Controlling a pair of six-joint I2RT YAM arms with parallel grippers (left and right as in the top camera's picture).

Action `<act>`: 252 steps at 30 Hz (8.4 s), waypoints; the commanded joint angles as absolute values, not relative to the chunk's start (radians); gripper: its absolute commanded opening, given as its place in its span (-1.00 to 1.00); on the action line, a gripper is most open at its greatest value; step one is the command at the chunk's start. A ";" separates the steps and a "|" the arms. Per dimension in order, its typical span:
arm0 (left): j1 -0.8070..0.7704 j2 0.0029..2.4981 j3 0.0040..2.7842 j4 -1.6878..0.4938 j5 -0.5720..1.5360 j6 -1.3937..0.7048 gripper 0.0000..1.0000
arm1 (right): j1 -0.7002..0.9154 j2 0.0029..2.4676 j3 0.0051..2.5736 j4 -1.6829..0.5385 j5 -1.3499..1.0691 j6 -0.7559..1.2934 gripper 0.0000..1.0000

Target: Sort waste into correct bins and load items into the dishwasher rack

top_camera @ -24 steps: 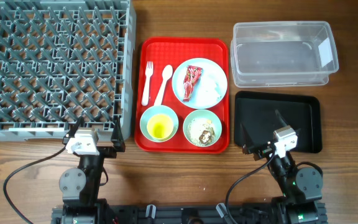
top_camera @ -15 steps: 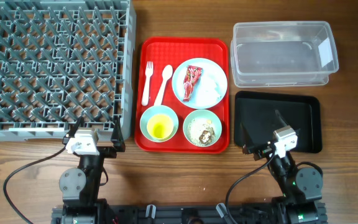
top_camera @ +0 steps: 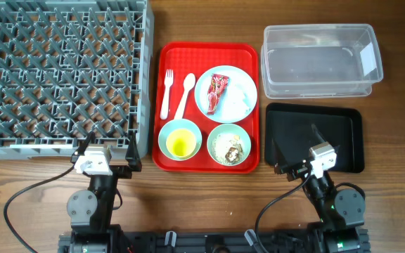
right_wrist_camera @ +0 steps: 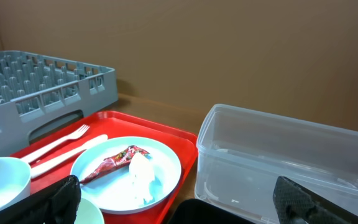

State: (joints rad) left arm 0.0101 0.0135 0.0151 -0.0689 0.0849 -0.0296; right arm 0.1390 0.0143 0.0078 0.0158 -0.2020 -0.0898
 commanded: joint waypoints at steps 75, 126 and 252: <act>0.006 1.151 1.345 -1.016 0.646 -0.278 1.00 | 0.133 1.077 1.348 -0.924 -0.640 0.294 1.00; 0.008 0.688 1.345 -1.169 0.256 -0.278 1.00 | 0.748 1.784 1.311 -0.770 -0.184 0.678 -0.91; 0.089 1.552 1.286 -1.208 0.132 -0.327 0.51 | 0.500 1.220 1.327 -0.995 -0.437 0.378 0.46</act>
State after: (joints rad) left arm 0.0921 1.5414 1.3193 -1.2182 0.1276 -0.3283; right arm 0.4950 1.2266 1.3231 -0.9977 -0.4583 0.3626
